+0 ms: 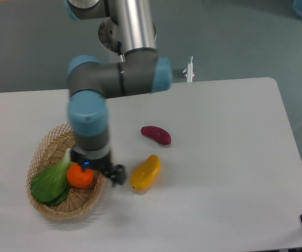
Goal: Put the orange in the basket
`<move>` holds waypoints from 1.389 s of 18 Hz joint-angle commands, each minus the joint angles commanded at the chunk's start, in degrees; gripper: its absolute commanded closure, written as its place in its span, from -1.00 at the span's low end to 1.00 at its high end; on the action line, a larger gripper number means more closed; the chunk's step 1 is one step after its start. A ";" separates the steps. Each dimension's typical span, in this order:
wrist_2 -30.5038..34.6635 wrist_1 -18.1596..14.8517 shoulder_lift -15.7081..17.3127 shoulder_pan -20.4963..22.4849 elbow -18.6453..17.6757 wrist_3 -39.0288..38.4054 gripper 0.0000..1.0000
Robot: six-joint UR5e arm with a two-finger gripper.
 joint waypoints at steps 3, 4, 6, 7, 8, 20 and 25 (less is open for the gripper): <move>0.53 0.00 0.18 3.86 0.09 2.46 -1.00; 0.53 0.00 0.18 5.70 0.09 4.47 -1.00; 0.53 -0.09 0.26 8.43 0.26 7.38 -1.00; 0.53 -0.09 0.44 9.84 0.26 8.96 -1.00; 0.45 -0.17 0.70 11.07 0.26 10.63 -1.00; 0.80 0.00 -0.70 22.15 0.44 30.23 -1.00; 0.71 0.09 -2.10 23.74 1.93 32.09 -1.00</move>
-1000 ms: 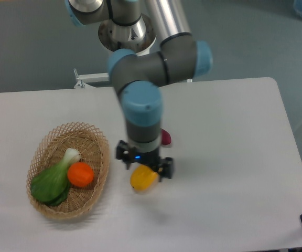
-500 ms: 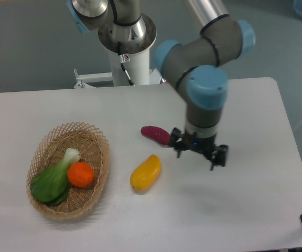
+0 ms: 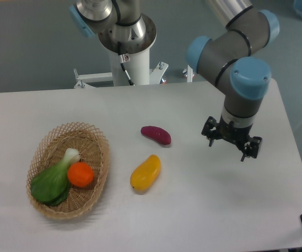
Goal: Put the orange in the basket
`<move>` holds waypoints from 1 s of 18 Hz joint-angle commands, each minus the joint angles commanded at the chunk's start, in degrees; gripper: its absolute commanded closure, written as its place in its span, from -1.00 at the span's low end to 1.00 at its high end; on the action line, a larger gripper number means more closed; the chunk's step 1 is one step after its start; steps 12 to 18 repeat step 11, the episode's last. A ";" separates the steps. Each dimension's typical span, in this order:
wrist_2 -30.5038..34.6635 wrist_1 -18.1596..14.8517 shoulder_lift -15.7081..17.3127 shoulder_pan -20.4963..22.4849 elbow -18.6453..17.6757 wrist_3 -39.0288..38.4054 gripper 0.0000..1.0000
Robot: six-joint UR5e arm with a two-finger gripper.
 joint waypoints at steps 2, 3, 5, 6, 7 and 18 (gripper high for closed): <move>0.00 0.00 -0.79 0.09 0.97 0.09 -1.00; 0.00 0.00 -0.97 0.18 1.23 0.00 -1.00; 0.00 0.09 -0.88 0.44 1.06 0.00 -1.00; 0.00 0.09 -0.88 0.35 0.89 0.00 -1.00; 0.00 0.17 -0.88 0.35 0.71 0.00 -1.00; 0.00 0.53 -0.88 0.35 0.62 -0.09 -1.00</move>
